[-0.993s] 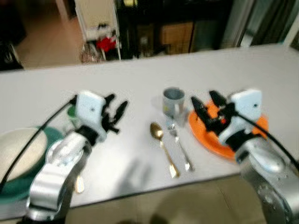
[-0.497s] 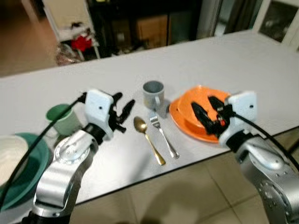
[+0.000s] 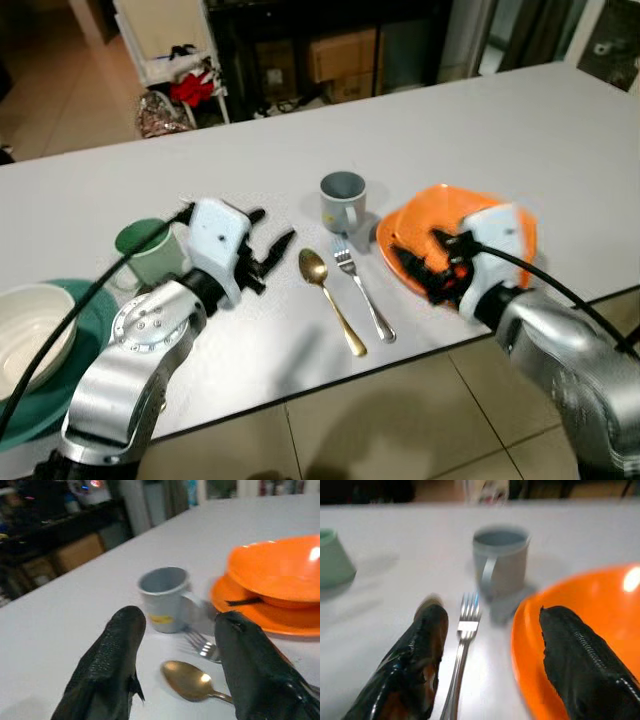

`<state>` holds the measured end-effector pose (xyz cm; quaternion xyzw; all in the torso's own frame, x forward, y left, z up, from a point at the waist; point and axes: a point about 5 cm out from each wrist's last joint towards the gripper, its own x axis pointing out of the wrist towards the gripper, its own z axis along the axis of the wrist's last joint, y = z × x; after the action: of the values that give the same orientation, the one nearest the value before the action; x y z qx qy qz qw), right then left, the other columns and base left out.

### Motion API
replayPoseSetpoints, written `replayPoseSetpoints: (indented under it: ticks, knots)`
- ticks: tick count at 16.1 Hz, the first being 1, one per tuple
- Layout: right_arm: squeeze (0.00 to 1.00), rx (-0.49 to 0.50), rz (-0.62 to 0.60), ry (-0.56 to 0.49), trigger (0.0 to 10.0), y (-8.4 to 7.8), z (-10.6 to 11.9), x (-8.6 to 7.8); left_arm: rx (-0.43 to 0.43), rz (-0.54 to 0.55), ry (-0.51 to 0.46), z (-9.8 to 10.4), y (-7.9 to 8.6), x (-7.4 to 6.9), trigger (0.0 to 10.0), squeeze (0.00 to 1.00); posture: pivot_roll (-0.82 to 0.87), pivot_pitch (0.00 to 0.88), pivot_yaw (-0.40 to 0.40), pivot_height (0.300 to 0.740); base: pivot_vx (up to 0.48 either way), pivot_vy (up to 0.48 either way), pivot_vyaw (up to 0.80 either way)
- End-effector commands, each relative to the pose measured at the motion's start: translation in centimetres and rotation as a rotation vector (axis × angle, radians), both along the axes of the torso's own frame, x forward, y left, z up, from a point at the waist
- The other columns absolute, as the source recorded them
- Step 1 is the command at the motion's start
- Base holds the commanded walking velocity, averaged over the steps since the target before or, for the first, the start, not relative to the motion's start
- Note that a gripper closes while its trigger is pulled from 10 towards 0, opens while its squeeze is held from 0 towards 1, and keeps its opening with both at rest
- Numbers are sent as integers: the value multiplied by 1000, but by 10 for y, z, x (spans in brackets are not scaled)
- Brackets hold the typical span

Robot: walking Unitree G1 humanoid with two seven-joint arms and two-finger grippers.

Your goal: Setting the table

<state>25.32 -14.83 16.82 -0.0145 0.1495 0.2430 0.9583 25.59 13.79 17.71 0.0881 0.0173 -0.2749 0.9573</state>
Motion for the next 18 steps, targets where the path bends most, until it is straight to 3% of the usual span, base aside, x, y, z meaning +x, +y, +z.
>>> replayPoseSetpoints:
  ticks: [1,3,4,6,7,8,12,18]
  knots:
    - [1000,8,10,24,10000,-1,1,5,16,-17,5,2,1,1,10000,1000,68,0,89,740,0,0,0]
    - [1000,14,1,45,10000,-3,2,14,37,-52,27,2,2,-1,10000,1000,70,0,84,740,0,0,0]
    - [1000,-7,49,70,10000,1,1,18,65,-77,49,0,5,-4,10000,953,71,0,83,740,0,0,0]
    - [1000,-55,95,111,10000,6,-4,23,93,-109,79,-2,8,-7,10000,682,72,0,84,740,0,0,0]
    - [659,-69,129,132,10000,11,-8,26,112,-133,100,-3,10,-9,10000,424,75,0,83,740,0,0,0]
    - [0,-76,157,151,10000,15,-11,29,124,-144,113,-4,13,-11,10000,227,76,0,83,740,0,0,0]
    - [0,-96,187,160,10000,30,-18,47,159,-167,147,-6,17,-14,10000,71,87,0,77,740,0,0,0]
    - [0,-137,210,207,10000,41,-43,72,196,-213,226,-12,21,-22,10000,75,103,0,72,740,0,0,0]
